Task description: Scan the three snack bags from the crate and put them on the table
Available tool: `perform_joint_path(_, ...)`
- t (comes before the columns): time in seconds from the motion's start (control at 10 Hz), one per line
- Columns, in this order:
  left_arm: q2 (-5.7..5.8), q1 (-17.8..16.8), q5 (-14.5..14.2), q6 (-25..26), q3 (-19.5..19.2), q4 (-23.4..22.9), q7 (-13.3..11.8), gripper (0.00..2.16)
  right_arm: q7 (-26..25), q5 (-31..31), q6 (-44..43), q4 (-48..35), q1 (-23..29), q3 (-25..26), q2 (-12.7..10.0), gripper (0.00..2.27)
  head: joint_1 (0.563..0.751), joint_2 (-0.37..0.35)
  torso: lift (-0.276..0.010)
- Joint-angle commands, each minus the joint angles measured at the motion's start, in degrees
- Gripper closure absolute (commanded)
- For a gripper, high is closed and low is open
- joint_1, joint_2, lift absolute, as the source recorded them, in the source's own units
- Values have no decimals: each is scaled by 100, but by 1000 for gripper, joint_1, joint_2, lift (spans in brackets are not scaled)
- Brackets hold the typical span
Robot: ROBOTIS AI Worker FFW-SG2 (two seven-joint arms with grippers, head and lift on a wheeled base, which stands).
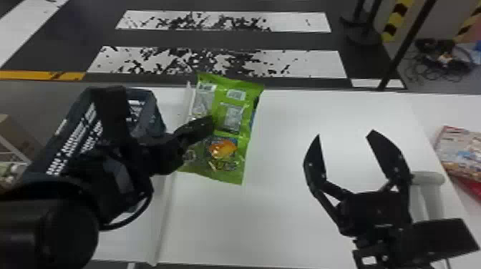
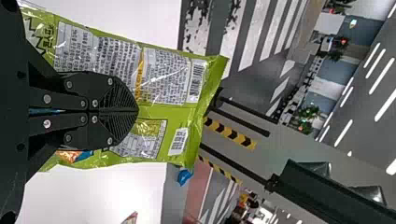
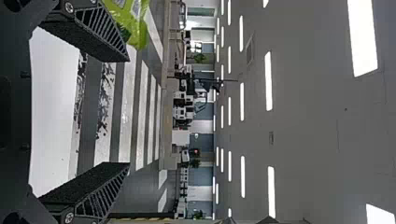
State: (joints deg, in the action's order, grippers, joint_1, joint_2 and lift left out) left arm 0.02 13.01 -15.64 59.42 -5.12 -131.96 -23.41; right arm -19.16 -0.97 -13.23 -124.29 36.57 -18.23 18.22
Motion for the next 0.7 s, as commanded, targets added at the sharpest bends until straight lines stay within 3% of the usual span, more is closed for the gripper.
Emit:
perform_joint_path(0.0,33,-71,158,-198,460,601,-163,1970,0,9,19,-16,-27,12,-11,90,695,-22,-94)
perform_joint_path(0.1,15,-211,290,-233,846,1032,-260,1973,0,26,19,-16,-53,12,-20,90,695,-40,-94)
perform_joint_path(0.3,-17,-475,571,-919,1602,1849,-471,1973,0,114,19,-43,-106,39,-29,90,695,-133,-94)
perform_joint_path(0.6,-17,-756,677,-1446,2217,2693,-621,1970,0,211,19,-122,-150,109,-20,90,695,-235,-94)
